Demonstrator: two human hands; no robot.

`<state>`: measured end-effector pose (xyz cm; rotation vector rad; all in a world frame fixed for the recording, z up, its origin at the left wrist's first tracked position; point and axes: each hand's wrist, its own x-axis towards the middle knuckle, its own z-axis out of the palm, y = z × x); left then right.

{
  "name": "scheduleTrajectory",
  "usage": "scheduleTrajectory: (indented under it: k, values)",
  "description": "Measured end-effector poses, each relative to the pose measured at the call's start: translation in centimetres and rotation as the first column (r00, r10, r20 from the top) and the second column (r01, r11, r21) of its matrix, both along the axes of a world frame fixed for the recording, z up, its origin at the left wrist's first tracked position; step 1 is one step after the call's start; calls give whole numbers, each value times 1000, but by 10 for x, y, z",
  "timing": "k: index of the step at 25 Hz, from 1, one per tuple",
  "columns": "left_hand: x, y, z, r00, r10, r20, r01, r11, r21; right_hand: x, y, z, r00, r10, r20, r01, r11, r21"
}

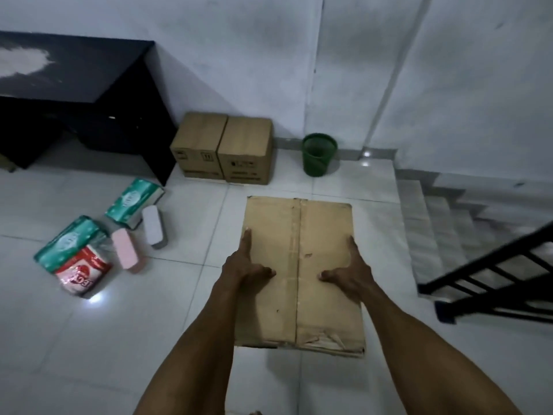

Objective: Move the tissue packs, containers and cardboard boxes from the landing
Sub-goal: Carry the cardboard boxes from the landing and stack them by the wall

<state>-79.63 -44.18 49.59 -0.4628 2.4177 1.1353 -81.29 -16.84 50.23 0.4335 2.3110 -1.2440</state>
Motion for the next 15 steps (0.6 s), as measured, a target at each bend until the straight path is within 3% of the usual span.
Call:
scheduleTrajectory:
  k: [9,15]
  values:
    - [-104,-237,-52,981,194,6,-194,981,29,-160,-245,-40,978,211,-10,-211,977,-28]
    - [-206,-371,-136,958,284,45,-286,957,39,-287,-386,-130,953,304,3,-304,952,36]
